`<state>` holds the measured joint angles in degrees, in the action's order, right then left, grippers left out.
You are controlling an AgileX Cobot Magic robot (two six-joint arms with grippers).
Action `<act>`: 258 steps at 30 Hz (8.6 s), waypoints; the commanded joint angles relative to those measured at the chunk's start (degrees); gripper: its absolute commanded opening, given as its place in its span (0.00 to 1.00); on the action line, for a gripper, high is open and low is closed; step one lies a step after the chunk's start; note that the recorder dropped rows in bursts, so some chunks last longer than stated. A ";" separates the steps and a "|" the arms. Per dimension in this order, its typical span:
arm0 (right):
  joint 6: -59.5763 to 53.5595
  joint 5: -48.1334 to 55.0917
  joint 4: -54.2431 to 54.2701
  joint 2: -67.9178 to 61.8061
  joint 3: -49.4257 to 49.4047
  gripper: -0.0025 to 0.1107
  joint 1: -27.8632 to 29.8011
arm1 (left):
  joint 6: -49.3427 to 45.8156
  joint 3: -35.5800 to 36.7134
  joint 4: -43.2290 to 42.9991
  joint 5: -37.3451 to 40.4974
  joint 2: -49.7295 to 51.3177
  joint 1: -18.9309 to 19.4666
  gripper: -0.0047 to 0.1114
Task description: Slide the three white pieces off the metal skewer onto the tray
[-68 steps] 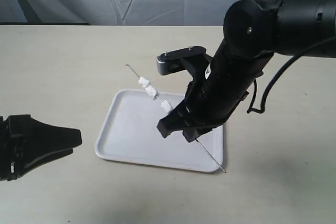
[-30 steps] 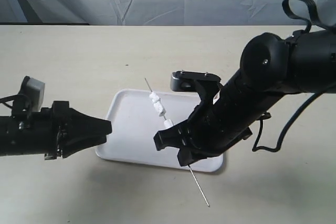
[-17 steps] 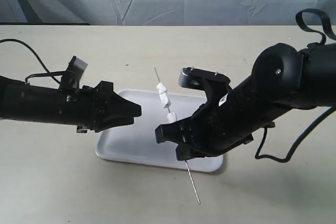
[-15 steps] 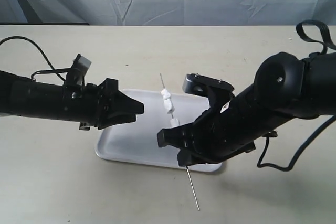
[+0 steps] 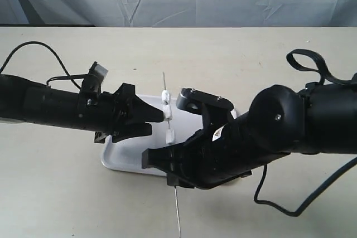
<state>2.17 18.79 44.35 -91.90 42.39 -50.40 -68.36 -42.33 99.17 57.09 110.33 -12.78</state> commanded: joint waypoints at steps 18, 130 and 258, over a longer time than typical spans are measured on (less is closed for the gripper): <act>15.38 -0.68 -11.47 0.36 -2.17 0.02 -6.36 | -0.57 -1.08 0.78 2.23 0.04 -0.77 0.48; 59.08 -4.08 -54.57 1.34 0.26 0.02 -7.88 | 0.24 -0.08 -0.82 7.14 0.28 -1.07 0.33; 45.03 5.35 -51.39 -3.55 9.36 0.02 -5.59 | 3.92 -4.78 -3.70 6.42 0.28 -1.07 0.35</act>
<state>46.99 27.32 -7.33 -95.58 51.78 -56.73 -64.54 -47.12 95.91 62.92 110.62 -13.85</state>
